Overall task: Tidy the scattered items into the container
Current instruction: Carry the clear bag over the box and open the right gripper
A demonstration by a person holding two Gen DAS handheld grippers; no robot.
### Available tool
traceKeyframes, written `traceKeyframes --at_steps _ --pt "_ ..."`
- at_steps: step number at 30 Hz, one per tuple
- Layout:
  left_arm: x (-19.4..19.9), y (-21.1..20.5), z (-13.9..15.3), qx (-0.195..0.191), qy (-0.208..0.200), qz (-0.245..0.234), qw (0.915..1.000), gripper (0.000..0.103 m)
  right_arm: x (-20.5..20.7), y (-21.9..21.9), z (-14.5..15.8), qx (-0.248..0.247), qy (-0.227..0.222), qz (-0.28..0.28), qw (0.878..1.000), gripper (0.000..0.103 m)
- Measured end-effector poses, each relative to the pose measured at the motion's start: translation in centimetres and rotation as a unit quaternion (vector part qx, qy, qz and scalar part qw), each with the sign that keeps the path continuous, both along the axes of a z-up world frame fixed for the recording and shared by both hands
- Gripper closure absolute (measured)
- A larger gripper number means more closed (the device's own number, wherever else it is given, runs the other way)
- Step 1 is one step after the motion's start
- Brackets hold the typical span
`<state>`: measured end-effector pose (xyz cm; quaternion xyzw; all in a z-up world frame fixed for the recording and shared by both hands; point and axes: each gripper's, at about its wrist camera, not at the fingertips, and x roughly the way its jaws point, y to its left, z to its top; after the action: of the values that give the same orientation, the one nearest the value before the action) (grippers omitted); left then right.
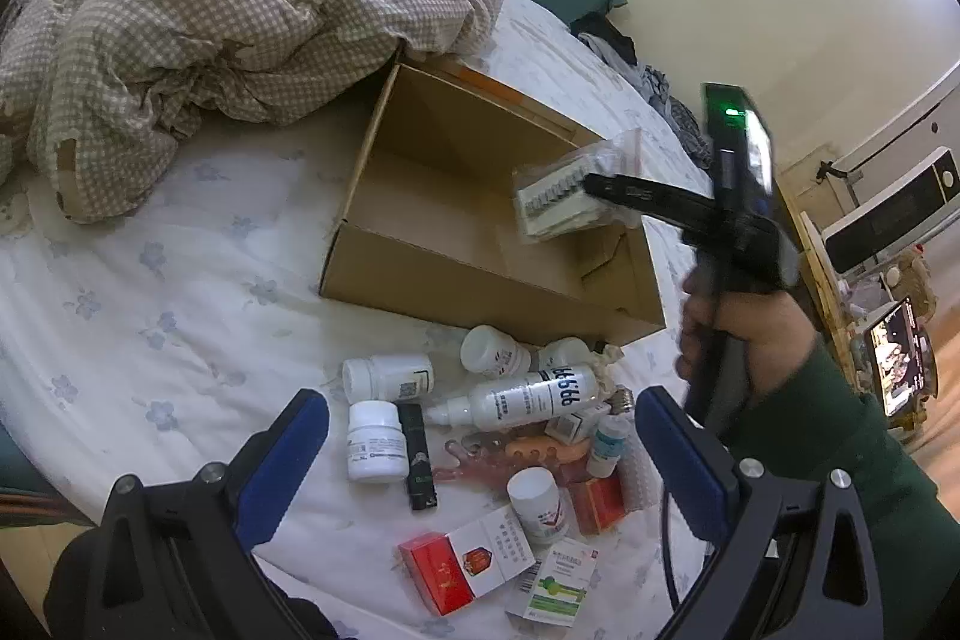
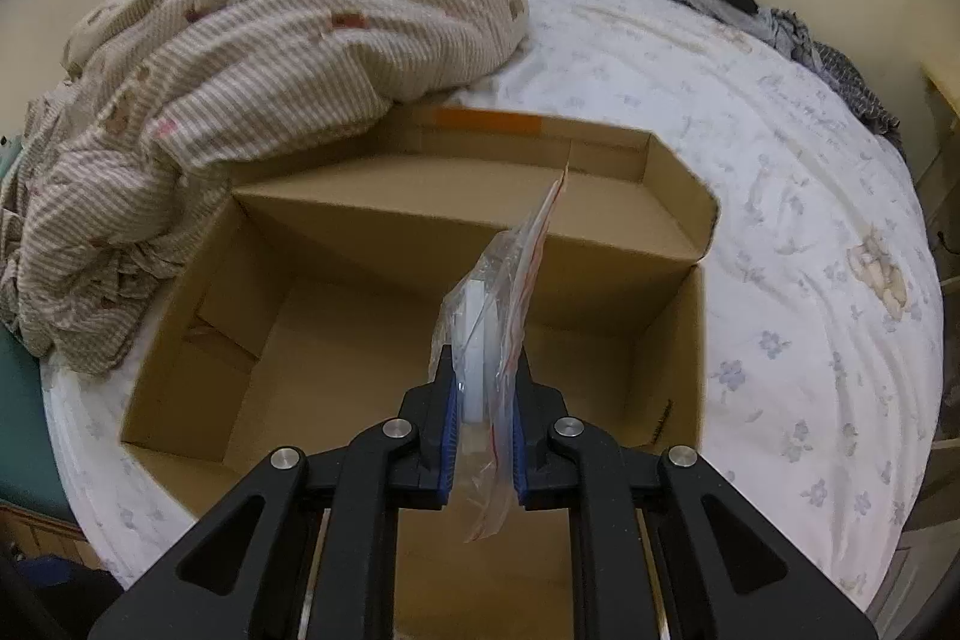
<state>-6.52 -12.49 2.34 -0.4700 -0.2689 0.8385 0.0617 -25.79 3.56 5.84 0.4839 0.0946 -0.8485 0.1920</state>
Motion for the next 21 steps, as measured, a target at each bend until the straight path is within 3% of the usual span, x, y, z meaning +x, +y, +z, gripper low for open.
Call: traceKeyframes --at_steps 2,4,5,6,7,10,15,19,21 --pt "-0.1 0.0 -0.1 0.001 0.001 -0.003 1.0 0.001 -0.5 0.0 -0.8 0.006 -0.009 -0.004 1.0 0.082" --pt "-0.2 0.1 -0.1 0.001 -0.001 -0.005 1.0 0.001 -0.7 0.1 -1.0 0.009 -0.011 -0.007 1.0 0.068" --pt "-0.3 0.1 -0.2 0.002 -0.003 -0.006 1.0 0.001 -0.7 0.2 -0.9 0.011 -0.008 -0.01 1.0 0.059" --pt "-0.3 0.2 -0.2 0.002 -0.004 -0.007 1.0 0.001 -0.6 0.5 -0.6 0.007 -0.001 -0.012 1.0 0.038" --pt "-0.3 0.2 -0.3 0.001 -0.004 -0.007 1.0 0.001 -0.3 0.8 -0.1 -0.005 0.01 -0.009 1.0 0.034" --pt "-0.3 0.4 -0.2 -0.003 -0.003 -0.008 1.0 0.001 1.0 1.8 1.9 -0.028 0.039 0.007 0.999 0.034" --pt "-0.1 1.0 0.1 -0.013 0.005 -0.019 0.9997 0.001 4.0 4.0 4.8 -0.062 0.051 0.021 0.997 0.034" --pt "0.4 1.8 0.6 -0.021 0.031 -0.031 0.9988 0.001 7.6 6.4 7.3 -0.092 0.058 0.029 0.994 0.034" --pt "0.7 2.2 1.1 -0.005 0.053 -0.055 0.9971 0.001 9.5 7.9 8.1 -0.103 0.06 0.03 0.992 0.034"
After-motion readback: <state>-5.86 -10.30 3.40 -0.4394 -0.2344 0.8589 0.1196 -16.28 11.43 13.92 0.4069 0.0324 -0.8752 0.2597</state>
